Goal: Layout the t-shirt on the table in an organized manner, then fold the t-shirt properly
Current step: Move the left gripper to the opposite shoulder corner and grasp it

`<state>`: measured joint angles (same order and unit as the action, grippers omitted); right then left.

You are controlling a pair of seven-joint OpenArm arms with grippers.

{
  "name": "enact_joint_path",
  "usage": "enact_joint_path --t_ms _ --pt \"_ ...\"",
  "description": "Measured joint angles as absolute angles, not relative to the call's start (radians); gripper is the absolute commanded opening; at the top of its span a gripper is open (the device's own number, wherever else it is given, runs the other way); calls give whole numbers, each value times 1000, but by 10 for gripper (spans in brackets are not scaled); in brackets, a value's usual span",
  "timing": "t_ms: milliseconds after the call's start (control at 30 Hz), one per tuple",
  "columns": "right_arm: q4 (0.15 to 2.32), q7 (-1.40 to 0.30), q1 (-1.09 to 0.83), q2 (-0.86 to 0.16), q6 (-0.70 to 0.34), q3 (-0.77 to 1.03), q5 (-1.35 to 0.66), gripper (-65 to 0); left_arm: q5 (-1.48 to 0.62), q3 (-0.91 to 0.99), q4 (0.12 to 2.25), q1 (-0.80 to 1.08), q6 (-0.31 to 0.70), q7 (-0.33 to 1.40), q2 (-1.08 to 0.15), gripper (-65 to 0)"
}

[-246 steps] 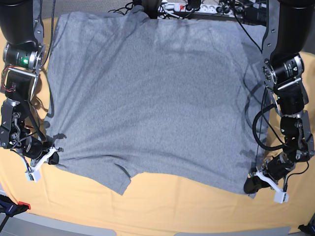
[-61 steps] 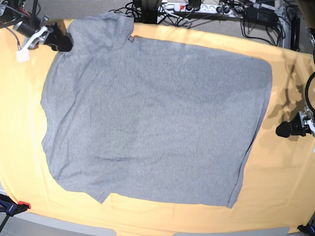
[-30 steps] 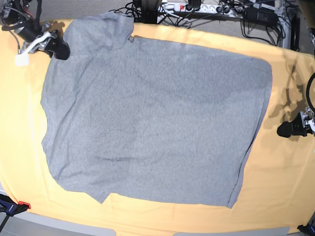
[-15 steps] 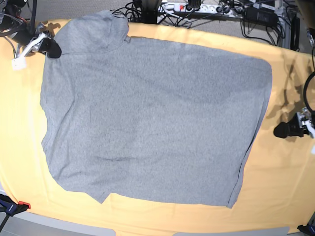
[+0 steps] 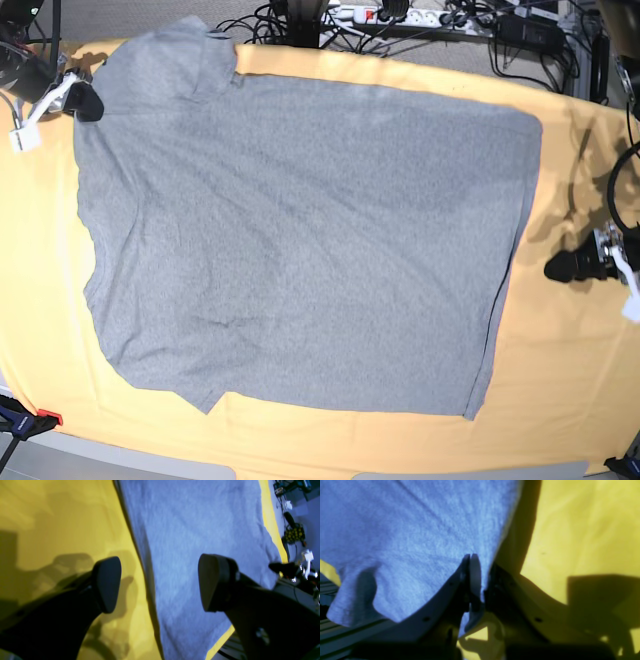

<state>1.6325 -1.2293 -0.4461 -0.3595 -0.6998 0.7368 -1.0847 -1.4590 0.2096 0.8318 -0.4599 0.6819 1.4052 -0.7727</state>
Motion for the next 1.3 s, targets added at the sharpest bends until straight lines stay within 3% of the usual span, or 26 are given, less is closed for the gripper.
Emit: enact_joint_path --t_ms 400,767,933,1133,1300 --pt "1645 -1197 -448 -360 -699 737 -1065 -650 -1514 217 897 -211 662 1357 -730 -159" --pt "1645 -1200 -449 -364 -697 737 -1065 -650 -1477 222 1483 162 660 1392 -765 -159" --pt "1645 -1207 -448 -363 -697 738 -1065 -650 -1459 397 1617 261 660 1411 -773 -158" --pt "1646 -1208 -448 -363 -697 738 -1066 -650 -1411 614 1599 274 651 1404 -772 -158" --pt "1647 -1208 -448 -363 -697 738 -1070 -650 -1406 686 1585 326 636 1409 -699 -158"
